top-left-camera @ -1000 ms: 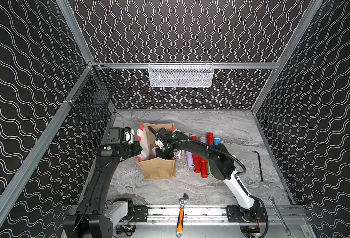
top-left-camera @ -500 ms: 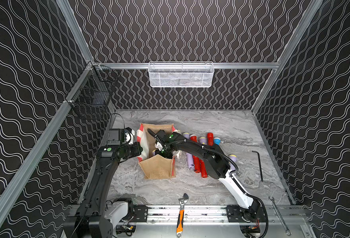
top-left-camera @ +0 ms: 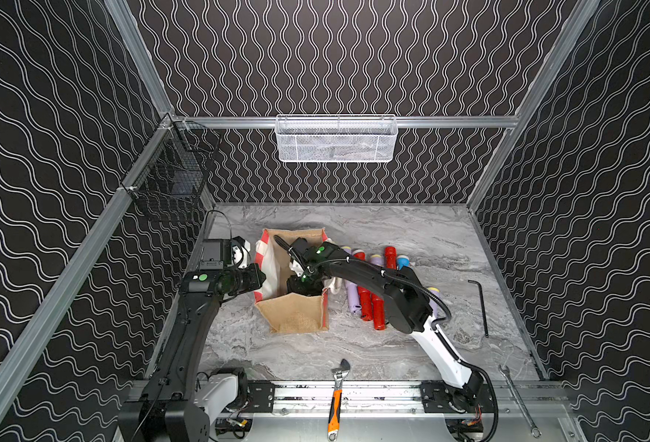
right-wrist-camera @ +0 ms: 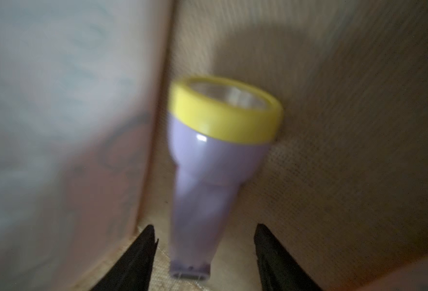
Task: Put the flashlights into the tote bags
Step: Place the flashlight in the canvas bag, then pick up the flashlight from the center of the board.
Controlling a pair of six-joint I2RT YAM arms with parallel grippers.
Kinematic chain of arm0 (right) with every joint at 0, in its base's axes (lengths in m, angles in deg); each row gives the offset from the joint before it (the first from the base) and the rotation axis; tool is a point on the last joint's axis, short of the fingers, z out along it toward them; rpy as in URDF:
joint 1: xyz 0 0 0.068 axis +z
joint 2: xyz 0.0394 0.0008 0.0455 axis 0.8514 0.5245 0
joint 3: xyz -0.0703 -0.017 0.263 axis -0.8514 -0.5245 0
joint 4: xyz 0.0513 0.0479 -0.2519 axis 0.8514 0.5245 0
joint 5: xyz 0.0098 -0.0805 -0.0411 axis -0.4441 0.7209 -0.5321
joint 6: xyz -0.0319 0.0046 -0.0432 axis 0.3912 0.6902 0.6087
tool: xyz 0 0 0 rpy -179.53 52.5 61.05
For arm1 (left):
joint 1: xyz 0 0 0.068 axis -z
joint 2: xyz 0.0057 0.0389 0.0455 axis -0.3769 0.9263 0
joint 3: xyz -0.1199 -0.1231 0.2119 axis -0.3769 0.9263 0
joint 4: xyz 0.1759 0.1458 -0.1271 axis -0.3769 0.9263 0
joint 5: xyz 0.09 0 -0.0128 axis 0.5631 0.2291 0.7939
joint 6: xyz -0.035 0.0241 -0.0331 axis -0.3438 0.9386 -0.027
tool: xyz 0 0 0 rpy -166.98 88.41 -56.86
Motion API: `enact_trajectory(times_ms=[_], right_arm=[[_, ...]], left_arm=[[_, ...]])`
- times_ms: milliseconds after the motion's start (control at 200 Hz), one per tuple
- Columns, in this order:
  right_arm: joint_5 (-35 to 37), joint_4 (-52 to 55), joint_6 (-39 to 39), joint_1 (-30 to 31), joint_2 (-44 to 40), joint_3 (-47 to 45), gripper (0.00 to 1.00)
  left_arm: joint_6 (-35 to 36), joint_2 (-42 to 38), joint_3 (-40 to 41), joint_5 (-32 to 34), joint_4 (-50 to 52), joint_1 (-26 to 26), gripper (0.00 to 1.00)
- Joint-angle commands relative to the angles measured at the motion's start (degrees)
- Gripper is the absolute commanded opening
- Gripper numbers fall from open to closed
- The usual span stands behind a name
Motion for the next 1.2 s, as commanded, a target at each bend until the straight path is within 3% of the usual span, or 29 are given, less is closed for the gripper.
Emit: enact_trajectory(times_ms=[0, 315, 475, 751, 981, 1191], right_arm=[[2.15, 0.90, 0.76, -0.04, -2.29, 0.07, 0.67], [-0.07, 0.78, 2.47, -0.44, -4.94, 3.34, 0.70], [1.09, -1.31, 4.42, -0.41, -11.05, 3.39, 0.72], [1.55, -8.81, 6.41, -0.59, -24.80, -5.04, 0.76], [9.05, -10.49, 9.23, -0.89, -37.94, -12.34, 0.77], [15.19, -14.16, 7.79, -4.87, -52.13, -28.03, 0.75]], left_arm=[[1.24, -0.10, -0.57, 0.95, -0.66, 0.03, 0.18], [1.05, -1.53, -0.66, 1.57, 0.47, 0.03, 0.18], [0.91, -1.65, -1.70, 1.36, 0.94, 0.03, 0.19], [1.22, -0.89, -3.80, 4.06, 2.58, 0.03, 0.20], [1.65, 0.13, -4.53, 5.94, 3.63, 0.03, 0.20], [1.53, 1.32, -6.18, 7.25, 4.10, 0.03, 0.20]])
